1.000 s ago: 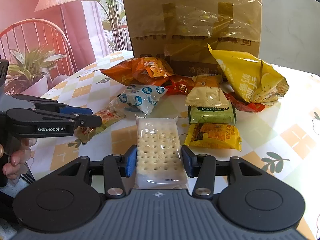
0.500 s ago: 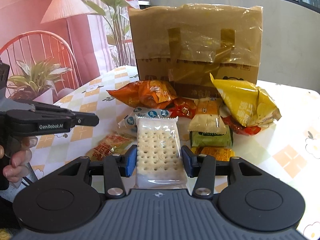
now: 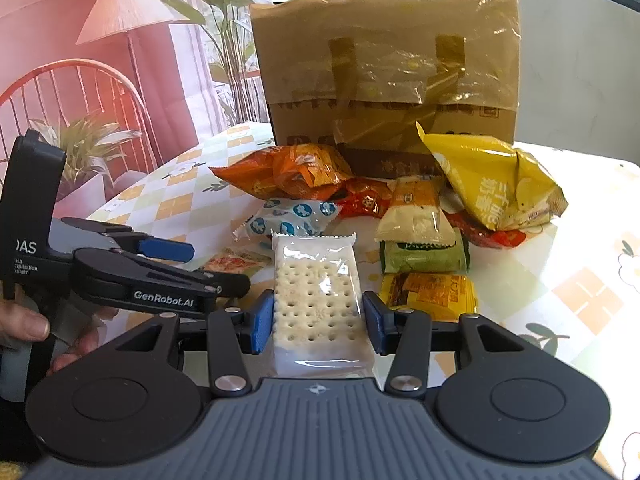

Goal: Organize snacks
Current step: 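Lift the yellow-red packet and cracker packet up over the cardboard box with both tools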

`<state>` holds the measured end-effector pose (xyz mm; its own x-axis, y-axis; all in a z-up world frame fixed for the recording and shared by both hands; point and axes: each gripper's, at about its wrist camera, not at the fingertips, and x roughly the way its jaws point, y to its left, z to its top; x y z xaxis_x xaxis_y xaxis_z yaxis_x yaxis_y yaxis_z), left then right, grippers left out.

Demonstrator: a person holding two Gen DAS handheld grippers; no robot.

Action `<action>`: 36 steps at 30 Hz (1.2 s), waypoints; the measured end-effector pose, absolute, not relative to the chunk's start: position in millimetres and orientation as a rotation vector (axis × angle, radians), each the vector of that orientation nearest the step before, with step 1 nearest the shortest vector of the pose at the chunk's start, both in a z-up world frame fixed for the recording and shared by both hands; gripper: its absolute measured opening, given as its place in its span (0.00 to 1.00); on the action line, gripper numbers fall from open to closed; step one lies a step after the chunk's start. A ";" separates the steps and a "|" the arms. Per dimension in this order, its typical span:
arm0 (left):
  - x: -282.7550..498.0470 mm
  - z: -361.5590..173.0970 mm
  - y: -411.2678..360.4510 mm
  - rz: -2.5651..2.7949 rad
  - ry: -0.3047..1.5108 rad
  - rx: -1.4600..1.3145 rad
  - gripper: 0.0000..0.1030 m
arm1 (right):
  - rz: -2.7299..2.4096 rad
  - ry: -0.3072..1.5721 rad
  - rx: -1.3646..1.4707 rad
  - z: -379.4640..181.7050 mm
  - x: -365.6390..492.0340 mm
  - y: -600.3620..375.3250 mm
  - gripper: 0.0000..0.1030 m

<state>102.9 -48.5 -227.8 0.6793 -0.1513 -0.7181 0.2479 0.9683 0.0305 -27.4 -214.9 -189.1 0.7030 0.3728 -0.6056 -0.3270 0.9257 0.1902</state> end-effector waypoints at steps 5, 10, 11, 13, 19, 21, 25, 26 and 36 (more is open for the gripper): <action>97.9 -227.0 -49.9 -0.264 0.768 0.132 0.52 | 0.393 0.693 0.076 -191.3 -27.0 -215.3 0.47; 95.9 -226.1 -47.9 -0.281 0.760 0.118 0.43 | 0.396 0.693 0.078 -190.9 -26.9 -214.6 0.47; 95.7 -225.7 -46.7 -0.281 0.762 0.113 0.42 | 0.395 0.692 0.080 -190.7 -26.9 -215.0 0.47; 94.7 -224.7 -44.7 -0.281 0.763 0.104 0.37 | 0.393 0.693 0.082 -190.3 -26.4 -214.9 0.47; 88.7 -211.5 -36.2 -0.272 0.747 0.089 0.37 | 0.392 0.676 0.081 -182.9 -27.3 -216.2 0.47; 87.3 -202.6 -32.5 -0.261 0.726 0.083 0.37 | 0.388 0.667 0.078 -179.1 -27.2 -217.1 0.47; 89.5 -179.6 -26.8 -0.254 0.671 0.068 0.37 | 0.385 0.654 0.079 -169.8 -22.3 -218.8 0.47; 91.2 -172.3 -25.5 -0.256 0.657 0.059 0.37 | 0.385 0.648 0.076 -166.4 -20.6 -219.1 0.47; 114.9 -93.9 -30.8 -0.260 0.495 0.061 0.37 | 0.376 0.489 0.043 -90.7 14.2 -234.9 0.47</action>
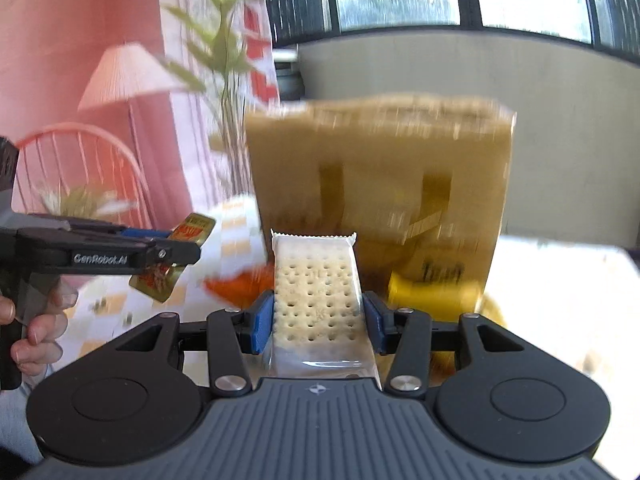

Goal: Organize snacks
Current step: 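Lift the yellow-red packet and cracker packet up over the cardboard box with both tools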

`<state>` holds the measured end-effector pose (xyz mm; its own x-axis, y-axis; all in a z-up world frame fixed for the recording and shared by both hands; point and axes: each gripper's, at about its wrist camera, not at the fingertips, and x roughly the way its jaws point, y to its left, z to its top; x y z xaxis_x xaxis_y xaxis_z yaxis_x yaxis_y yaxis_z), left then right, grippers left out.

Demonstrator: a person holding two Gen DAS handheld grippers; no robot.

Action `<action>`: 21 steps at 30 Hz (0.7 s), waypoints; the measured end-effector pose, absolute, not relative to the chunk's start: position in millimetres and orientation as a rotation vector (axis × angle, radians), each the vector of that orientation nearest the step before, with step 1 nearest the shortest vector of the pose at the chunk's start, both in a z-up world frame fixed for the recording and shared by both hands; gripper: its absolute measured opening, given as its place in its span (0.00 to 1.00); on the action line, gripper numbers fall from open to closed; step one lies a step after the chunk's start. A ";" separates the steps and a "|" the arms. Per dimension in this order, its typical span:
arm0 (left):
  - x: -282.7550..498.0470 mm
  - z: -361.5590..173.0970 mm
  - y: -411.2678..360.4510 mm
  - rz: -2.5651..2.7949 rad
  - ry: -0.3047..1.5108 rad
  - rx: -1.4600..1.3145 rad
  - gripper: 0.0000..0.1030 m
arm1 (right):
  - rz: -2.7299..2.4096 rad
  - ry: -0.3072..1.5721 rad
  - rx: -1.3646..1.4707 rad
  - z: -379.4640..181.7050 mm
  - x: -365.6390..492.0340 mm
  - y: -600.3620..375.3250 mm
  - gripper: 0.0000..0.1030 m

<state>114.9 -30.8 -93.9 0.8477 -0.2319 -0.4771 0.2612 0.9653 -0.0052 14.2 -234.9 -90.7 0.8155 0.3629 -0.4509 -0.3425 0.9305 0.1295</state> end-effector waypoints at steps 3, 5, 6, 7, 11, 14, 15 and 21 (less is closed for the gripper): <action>124.6 -69.5 -35.2 -0.261 0.446 0.070 0.38 | 0.368 0.444 0.040 -66.0 28.5 -243.9 0.47; 132.4 -55.6 -37.9 -0.267 0.421 0.064 0.38 | 0.363 0.422 0.033 -52.6 37.3 -247.9 0.47; 136.5 -48.6 -39.5 -0.269 0.410 0.060 0.38 | 0.360 0.412 0.031 -45.8 42.8 -249.9 0.47; 139.9 -42.9 -40.8 -0.272 0.400 0.057 0.38 | 0.359 0.406 0.030 -41.2 47.2 -251.5 0.47; 154.3 -19.0 -47.7 -0.282 0.355 0.051 0.38 | 0.354 0.385 0.029 -23.9 66.4 -257.4 0.47; 168.6 -3.9 -53.3 -0.289 0.334 0.050 0.38 | 0.346 0.377 0.023 -14.6 82.1 -260.7 0.47; 173.2 -0.1 -55.4 -0.291 0.330 0.051 0.38 | 0.343 0.376 0.024 -11.3 88.2 -261.9 0.47; 205.7 15.5 -69.7 -0.305 0.327 0.070 0.38 | 0.322 0.377 0.023 1.4 123.6 -270.5 0.47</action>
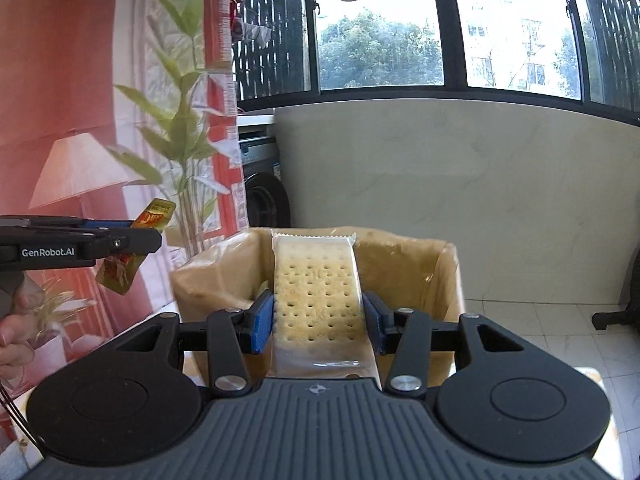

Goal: Organize snacks
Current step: 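Lift the yellow-red packet and cracker packet up over the cardboard box with both tools, then open both tools to drop the two packets into the box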

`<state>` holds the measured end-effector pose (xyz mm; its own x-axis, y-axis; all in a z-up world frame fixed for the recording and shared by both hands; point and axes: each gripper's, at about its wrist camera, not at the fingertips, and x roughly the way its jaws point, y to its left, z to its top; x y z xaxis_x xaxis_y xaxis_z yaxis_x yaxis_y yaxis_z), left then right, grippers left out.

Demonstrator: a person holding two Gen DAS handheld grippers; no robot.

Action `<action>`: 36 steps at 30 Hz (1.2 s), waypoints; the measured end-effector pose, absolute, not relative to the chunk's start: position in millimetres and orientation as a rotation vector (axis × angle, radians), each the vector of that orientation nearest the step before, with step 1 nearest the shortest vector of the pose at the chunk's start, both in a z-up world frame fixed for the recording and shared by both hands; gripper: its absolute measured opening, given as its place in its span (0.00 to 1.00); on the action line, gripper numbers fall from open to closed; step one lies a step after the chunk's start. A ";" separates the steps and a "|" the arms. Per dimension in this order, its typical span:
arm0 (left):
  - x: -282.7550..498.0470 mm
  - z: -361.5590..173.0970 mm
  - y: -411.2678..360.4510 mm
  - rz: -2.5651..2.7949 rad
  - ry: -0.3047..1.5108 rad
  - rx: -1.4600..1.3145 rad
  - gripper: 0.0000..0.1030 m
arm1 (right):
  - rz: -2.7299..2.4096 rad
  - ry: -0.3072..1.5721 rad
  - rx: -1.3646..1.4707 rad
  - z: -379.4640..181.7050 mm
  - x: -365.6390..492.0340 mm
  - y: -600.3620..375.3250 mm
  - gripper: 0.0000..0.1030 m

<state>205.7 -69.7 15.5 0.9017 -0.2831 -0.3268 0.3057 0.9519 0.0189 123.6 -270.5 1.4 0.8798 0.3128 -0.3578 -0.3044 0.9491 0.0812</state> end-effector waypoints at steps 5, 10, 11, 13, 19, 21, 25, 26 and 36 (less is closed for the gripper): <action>241.6 17.6 -80.9 -0.304 0.355 0.073 0.38 | 0.305 0.380 0.043 5.7 154.7 -281.9 0.47; 281.7 17.6 -84.2 -0.293 0.375 0.055 0.38 | 0.285 0.388 0.040 2.5 187.2 -287.2 0.47; 288.6 16.8 -86.4 -0.291 0.380 0.058 0.38 | 0.282 0.392 0.046 1.1 193.6 -287.3 0.47; 302.8 12.7 -90.2 -0.294 0.398 0.059 0.39 | 0.284 0.407 0.061 -3.1 205.4 -285.9 0.47; 333.8 -13.8 -93.7 -0.286 0.478 0.072 0.43 | 0.239 0.495 0.052 -26.2 231.7 -280.4 0.47; 339.8 -20.7 -92.9 -0.279 0.496 0.082 0.49 | 0.216 0.520 0.055 -31.5 234.8 -281.6 0.47; 342.9 -25.3 -90.5 -0.276 0.520 0.081 0.53 | 0.177 0.534 0.086 -30.9 233.1 -288.6 0.51; 341.3 -24.8 -88.6 -0.277 0.520 0.080 0.56 | 0.180 0.525 0.097 -29.3 228.9 -292.0 0.58; 297.4 -10.5 -78.6 -0.277 0.476 0.031 0.64 | 0.194 0.469 0.061 -16.0 182.5 -296.2 0.67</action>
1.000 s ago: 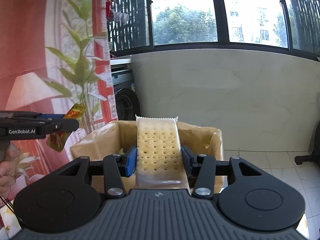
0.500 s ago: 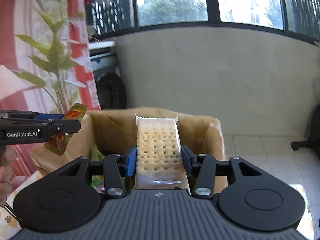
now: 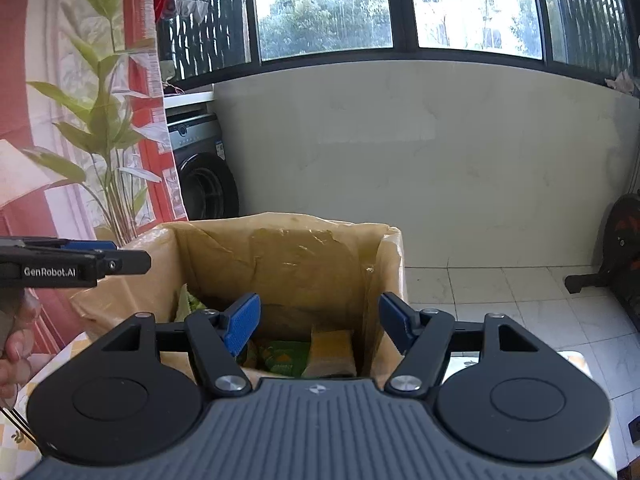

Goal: Organize snacks
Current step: 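Open both tools to drop the two packets into the box, then withdraw both open tools from the box back down to the snack pile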

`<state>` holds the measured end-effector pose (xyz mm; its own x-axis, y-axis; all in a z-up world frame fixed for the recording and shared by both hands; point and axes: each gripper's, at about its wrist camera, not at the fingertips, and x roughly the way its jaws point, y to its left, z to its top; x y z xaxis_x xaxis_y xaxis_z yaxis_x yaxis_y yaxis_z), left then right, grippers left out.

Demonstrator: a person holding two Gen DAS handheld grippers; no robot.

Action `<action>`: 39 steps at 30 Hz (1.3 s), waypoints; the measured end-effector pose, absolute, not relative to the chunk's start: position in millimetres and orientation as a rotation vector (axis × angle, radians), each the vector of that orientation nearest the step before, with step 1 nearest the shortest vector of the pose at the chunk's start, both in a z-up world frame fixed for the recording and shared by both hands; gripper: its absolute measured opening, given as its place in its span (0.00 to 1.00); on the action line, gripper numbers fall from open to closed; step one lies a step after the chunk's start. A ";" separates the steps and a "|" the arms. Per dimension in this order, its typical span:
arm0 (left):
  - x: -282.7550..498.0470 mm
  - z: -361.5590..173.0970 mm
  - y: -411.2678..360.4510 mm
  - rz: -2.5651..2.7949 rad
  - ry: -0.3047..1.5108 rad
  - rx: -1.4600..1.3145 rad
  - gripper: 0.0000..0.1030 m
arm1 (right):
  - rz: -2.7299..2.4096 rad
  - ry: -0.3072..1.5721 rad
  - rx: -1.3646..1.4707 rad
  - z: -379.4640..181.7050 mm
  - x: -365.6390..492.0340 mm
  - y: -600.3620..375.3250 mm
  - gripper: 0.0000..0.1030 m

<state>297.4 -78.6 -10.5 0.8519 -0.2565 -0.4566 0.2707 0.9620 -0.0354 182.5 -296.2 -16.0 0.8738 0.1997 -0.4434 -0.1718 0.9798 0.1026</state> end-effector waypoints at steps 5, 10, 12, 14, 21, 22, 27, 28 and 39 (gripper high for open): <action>262.8 -2.9 -71.6 -0.272 0.436 0.042 0.64 | 0.206 0.451 0.051 -11.7 155.1 -290.8 0.67; 230.7 -1.9 -62.5 -0.269 0.400 0.021 0.64 | 0.225 0.437 0.045 -12.9 125.2 -286.9 0.67; 219.2 -4.0 -59.0 -0.264 0.394 0.020 0.64 | 0.227 0.435 0.040 -15.5 114.7 -284.9 0.67; 208.5 -6.5 -56.3 -0.261 0.393 0.019 0.64 | 0.230 0.435 0.040 -18.1 105.0 -283.8 0.67; 177.7 -20.5 -42.0 -0.253 0.397 -0.008 0.64 | 0.238 0.431 0.056 -31.4 72.0 -280.8 0.67; 173.7 -23.4 -39.1 -0.248 0.398 -0.015 0.64 | 0.236 0.430 0.056 -33.5 68.3 -280.6 0.67; 156.2 -38.5 -27.2 -0.232 0.390 -0.030 0.64 | 0.242 0.433 0.060 -50.5 50.7 -276.3 0.67; 152.4 -41.9 -25.4 -0.230 0.386 -0.031 0.64 | 0.243 0.433 0.053 -53.9 48.0 -274.8 0.67; 124.2 -91.1 -25.0 -0.251 0.401 -0.012 0.64 | 0.219 0.465 0.064 -102.6 30.6 -272.1 0.67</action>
